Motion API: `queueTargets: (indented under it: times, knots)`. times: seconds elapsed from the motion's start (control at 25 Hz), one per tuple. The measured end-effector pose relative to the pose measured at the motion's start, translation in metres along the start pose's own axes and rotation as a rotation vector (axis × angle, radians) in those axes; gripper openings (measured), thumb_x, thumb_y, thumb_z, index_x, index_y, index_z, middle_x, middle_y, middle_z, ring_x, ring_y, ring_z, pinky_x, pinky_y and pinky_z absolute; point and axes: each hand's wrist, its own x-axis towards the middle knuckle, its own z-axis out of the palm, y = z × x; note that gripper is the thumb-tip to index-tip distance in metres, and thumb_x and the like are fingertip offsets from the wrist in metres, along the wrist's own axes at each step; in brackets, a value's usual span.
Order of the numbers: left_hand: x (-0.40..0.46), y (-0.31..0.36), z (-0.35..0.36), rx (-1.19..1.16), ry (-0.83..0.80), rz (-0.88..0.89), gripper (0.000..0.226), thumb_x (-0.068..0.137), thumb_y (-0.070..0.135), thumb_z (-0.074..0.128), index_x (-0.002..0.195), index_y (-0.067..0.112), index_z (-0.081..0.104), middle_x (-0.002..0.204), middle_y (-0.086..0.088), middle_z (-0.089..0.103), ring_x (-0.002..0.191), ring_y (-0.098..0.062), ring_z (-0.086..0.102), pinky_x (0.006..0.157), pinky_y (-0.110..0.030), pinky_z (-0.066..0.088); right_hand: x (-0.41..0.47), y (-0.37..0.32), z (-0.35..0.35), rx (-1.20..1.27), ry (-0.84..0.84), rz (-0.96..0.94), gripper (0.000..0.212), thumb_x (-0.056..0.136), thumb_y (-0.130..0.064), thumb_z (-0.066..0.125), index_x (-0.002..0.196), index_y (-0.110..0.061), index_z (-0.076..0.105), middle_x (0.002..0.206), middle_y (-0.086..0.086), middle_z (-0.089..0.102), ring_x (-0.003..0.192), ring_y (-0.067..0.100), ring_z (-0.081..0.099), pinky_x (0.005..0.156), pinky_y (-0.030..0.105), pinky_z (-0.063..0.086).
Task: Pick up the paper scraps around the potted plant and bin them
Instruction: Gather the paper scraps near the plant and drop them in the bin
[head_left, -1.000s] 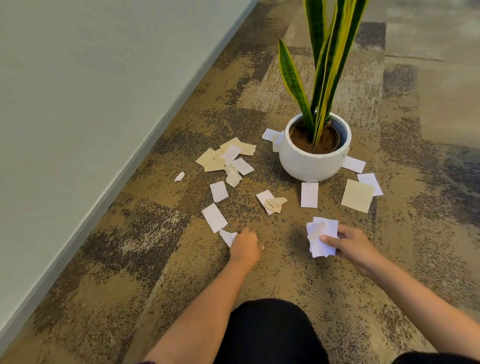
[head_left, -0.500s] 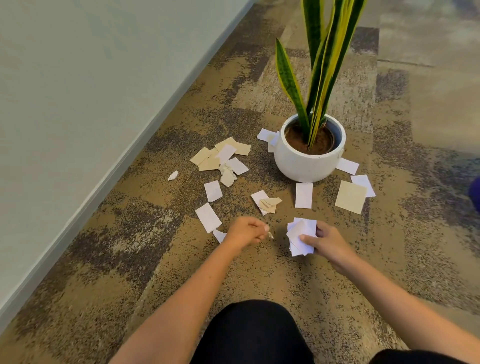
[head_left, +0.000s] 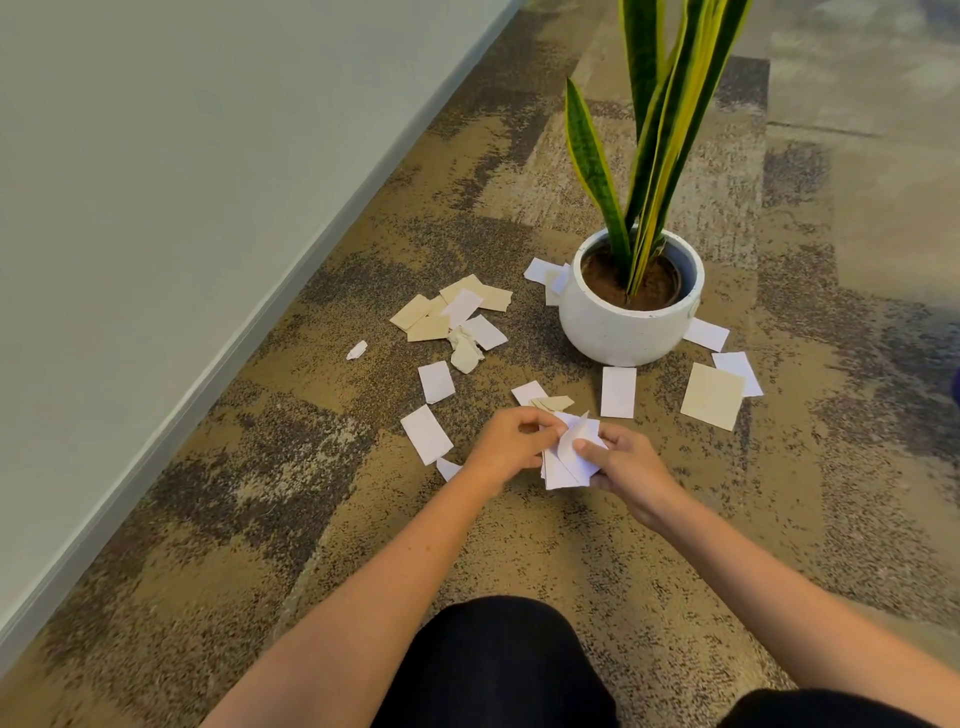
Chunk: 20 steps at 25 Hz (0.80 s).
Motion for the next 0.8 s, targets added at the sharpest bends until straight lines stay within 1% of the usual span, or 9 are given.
queueTargets:
  times: [0.08, 0.16, 0.24, 0.36, 0.48, 0.56, 0.68, 0.76, 0.8]
  knots:
    - [0.0, 0.0, -0.001, -0.009, 0.049, -0.005, 0.01, 0.088, 0.014, 0.065, 0.083, 0.022, 0.069, 0.084, 0.001, 0.065, 0.081, -0.011, 0.062, 0.064, -0.022, 0.057, 0.001, -0.002, 0.001, 0.01, 0.0, -0.015, 0.02, 0.089, -0.009, 0.061, 0.107, -0.016, 0.067, 0.093, -0.001, 0.076, 0.087, 0.02, 0.07, 0.078, 0.041, 0.055]
    - [0.001, -0.001, 0.0, 0.081, 0.109, -0.003, 0.007, 0.087, 0.011, 0.065, 0.089, 0.016, 0.07, 0.082, -0.001, 0.063, 0.078, -0.014, 0.06, 0.065, -0.025, 0.057, 0.001, -0.004, 0.002, 0.047, -0.032, -0.008, 0.021, 0.088, -0.008, 0.064, 0.108, -0.013, 0.067, 0.099, 0.005, 0.075, 0.091, 0.024, 0.071, 0.081, 0.043, 0.056]
    - [0.002, -0.002, 0.002, 0.183, 0.141, 0.032, 0.009, 0.084, 0.009, 0.067, 0.091, 0.011, 0.071, 0.069, 0.003, 0.061, 0.069, -0.016, 0.056, 0.068, -0.03, 0.053, 0.001, -0.007, 0.004, 0.088, -0.061, 0.004, 0.026, 0.085, -0.006, 0.067, 0.111, -0.008, 0.065, 0.101, 0.009, 0.075, 0.089, 0.024, 0.072, 0.076, 0.039, 0.06]
    - [-0.002, -0.004, 0.004, 0.214, 0.144, 0.095, 0.012, 0.084, 0.005, 0.065, 0.093, 0.008, 0.072, 0.064, 0.006, 0.062, 0.057, -0.009, 0.055, 0.059, -0.021, 0.051, 0.001, -0.009, 0.007, 0.138, -0.059, 0.017, 0.03, 0.081, -0.001, 0.068, 0.111, -0.006, 0.064, 0.099, 0.011, 0.073, 0.081, 0.022, 0.072, 0.068, 0.034, 0.061]
    - [-0.006, -0.009, 0.004, 0.116, 0.072, 0.079, 0.025, 0.089, 0.003, 0.06, 0.112, 0.005, 0.068, 0.093, -0.01, 0.07, 0.066, -0.011, 0.062, 0.06, -0.019, 0.057, 0.001, -0.006, 0.005, 0.151, -0.024, 0.03, 0.032, 0.078, 0.002, 0.07, 0.11, -0.003, 0.064, 0.097, 0.014, 0.072, 0.077, 0.023, 0.071, 0.064, 0.035, 0.061]
    - [-0.008, -0.013, 0.003, 0.116, 0.011, 0.075, 0.029, 0.092, 0.007, 0.056, 0.12, 0.007, 0.065, 0.11, -0.01, 0.069, 0.077, -0.014, 0.066, 0.065, -0.022, 0.06, 0.002, -0.004, 0.003, 0.14, 0.0, 0.038, 0.033, 0.077, 0.002, 0.071, 0.109, -0.002, 0.065, 0.094, 0.013, 0.073, 0.074, 0.021, 0.07, 0.058, 0.032, 0.06]
    - [-0.01, -0.022, -0.004, 0.098, -0.033, 0.082, 0.032, 0.093, 0.006, 0.052, 0.122, 0.014, 0.064, 0.112, 0.0, 0.066, 0.082, -0.008, 0.065, 0.064, -0.022, 0.06, 0.004, 0.0, 0.0, 0.099, 0.021, 0.053, 0.033, 0.076, 0.002, 0.072, 0.109, -0.003, 0.065, 0.089, 0.009, 0.073, 0.068, 0.018, 0.069, 0.054, 0.031, 0.056]
    - [-0.009, -0.029, -0.016, 0.15, 0.034, 0.099, 0.035, 0.092, 0.008, 0.052, 0.122, 0.023, 0.064, 0.108, 0.008, 0.065, 0.087, -0.007, 0.065, 0.069, -0.024, 0.06, 0.006, 0.003, -0.004, 0.061, 0.033, 0.064, 0.034, 0.076, 0.001, 0.072, 0.109, -0.005, 0.066, 0.088, 0.007, 0.073, 0.064, 0.017, 0.07, 0.053, 0.031, 0.056]
    - [-0.007, -0.034, -0.025, 0.273, 0.101, 0.124, 0.036, 0.092, 0.01, 0.053, 0.123, 0.026, 0.063, 0.109, 0.009, 0.063, 0.091, -0.009, 0.064, 0.076, -0.026, 0.059, 0.007, 0.005, -0.006, 0.051, 0.035, 0.073, 0.034, 0.076, 0.001, 0.073, 0.11, -0.005, 0.066, 0.089, 0.007, 0.073, 0.064, 0.016, 0.07, 0.052, 0.031, 0.056]
